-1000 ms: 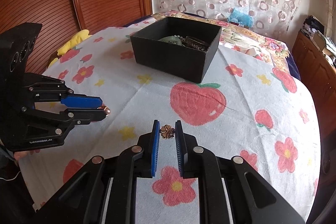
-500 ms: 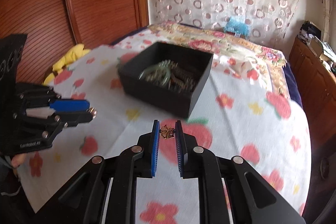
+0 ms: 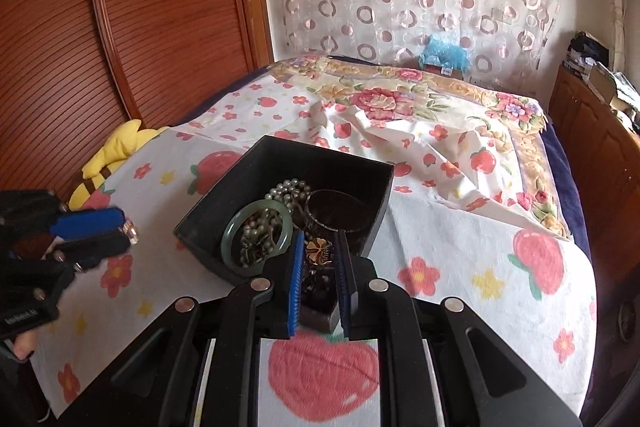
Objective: Organize jewelry
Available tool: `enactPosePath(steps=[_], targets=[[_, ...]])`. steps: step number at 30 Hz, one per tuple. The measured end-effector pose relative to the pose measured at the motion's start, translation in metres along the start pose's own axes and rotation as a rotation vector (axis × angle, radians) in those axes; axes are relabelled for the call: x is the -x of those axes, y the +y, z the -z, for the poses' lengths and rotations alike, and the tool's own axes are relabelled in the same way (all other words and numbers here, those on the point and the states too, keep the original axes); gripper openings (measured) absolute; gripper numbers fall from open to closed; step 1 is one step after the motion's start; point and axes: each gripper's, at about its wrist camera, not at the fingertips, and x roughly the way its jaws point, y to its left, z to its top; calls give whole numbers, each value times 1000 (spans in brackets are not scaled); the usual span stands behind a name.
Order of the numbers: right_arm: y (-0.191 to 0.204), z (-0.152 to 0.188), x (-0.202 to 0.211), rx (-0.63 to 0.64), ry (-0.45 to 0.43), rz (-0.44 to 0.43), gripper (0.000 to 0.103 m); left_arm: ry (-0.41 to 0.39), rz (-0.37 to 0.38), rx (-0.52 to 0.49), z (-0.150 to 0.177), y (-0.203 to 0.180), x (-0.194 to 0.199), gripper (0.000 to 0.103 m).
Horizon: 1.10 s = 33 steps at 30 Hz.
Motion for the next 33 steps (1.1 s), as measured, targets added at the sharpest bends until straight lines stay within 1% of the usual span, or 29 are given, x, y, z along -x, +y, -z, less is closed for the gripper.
enactPosePath(steps=[3,5,7,8,10,17,23,25,26,28,30,32,33], targets=[[1,-2,-5,5,-1,0,17,-8,-2,7,-10,5,-2,18],[0,-3,-6,8,1,25,17,-22,-26,6,-17,7,-6,18],[-1,-4,-6,8,0,16,19,-22,-37,6,-22,8,-13,18],[-2,-4,-6,7,-2,18,26,-18,-32,11,-25,9,-17,18],[-5,-4,-4,2,-13,25,33,-17,-36,6,-29,9,-23,18],[-18,1,4,-28,-30,27,33,-2,-12,21,-43,4,-46,18],[-26,13,14,-50,-39,31,33,18,-20,46,-48,2,-65,18],[-28,17,19,-62,-49,50,33,19,-23,49,-49,2,-66,20],[-29,18,21,-65,-52,53,33,19,-24,49,-48,2,-65,22],[-28,21,26,-70,-60,53,33,12,-27,44,-48,0,-61,38],[-27,23,32,-78,-68,52,33,3,-40,38,-47,-2,-56,45],[-26,24,38,-83,-79,47,33,-13,-52,40,-45,-3,-49,56],[-24,25,40,-85,-83,47,33,-20,-57,43,-44,-3,-46,65]])
